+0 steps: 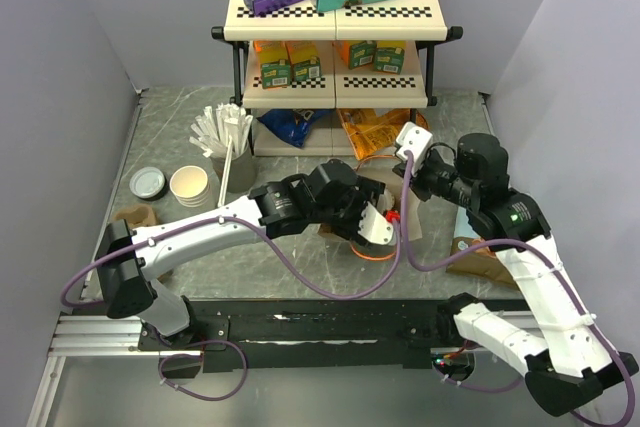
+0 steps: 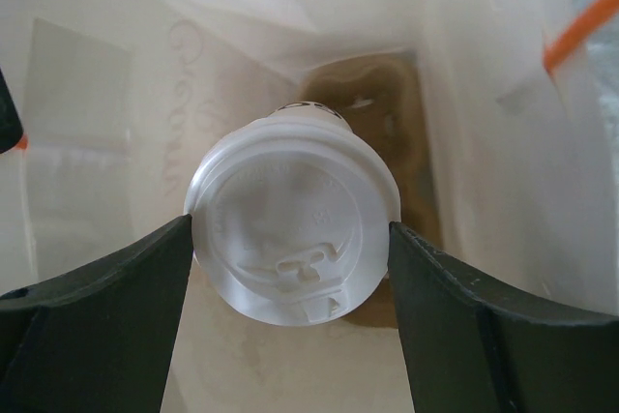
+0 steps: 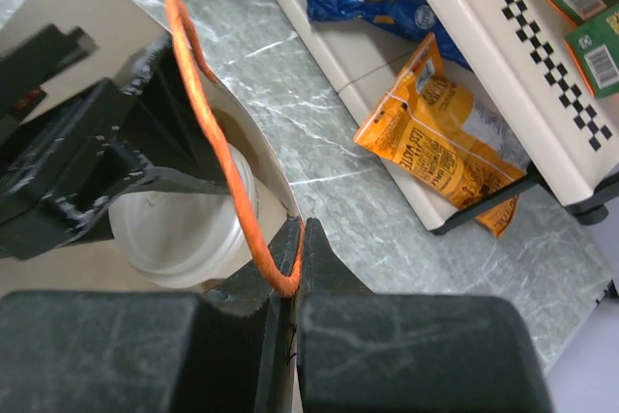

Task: Pack the takeout coffee

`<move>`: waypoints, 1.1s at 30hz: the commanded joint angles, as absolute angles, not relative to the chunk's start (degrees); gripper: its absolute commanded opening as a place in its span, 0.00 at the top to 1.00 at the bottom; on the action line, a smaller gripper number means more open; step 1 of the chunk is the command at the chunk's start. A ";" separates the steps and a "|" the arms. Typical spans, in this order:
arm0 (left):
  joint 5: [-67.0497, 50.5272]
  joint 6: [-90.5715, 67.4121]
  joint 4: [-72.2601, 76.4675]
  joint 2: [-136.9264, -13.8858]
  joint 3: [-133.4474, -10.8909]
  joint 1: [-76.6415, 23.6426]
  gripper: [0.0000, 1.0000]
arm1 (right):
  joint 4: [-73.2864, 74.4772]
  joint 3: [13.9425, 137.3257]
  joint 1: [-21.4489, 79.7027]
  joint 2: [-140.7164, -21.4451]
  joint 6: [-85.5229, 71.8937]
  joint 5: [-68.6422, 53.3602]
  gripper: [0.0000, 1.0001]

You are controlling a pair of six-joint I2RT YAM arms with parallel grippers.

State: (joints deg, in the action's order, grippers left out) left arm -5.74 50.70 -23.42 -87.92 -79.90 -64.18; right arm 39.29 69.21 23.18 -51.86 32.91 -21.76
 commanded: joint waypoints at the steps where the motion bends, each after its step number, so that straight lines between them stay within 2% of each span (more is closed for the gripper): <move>1: -2.90 53.61 -23.46 -87.01 -79.45 -64.51 0.99 | 32.35 67.24 23.82 -50.63 30.68 -16.89 1.00; 11: -3.60 56.95 -25.31 -89.29 -84.55 -64.42 0.99 | 22.42 67.06 24.26 -52.21 31.82 -10.99 1.00; 24: 2.02 51.77 -23.28 -93.78 -80.68 -64.25 0.99 | 25.75 59.33 25.40 -47.20 28.74 -14.24 1.00; 33: 3.87 52.38 -20.66 -95.09 -80.59 -64.51 0.99 | 25.84 58.97 25.40 -46.14 25.76 -15.21 1.00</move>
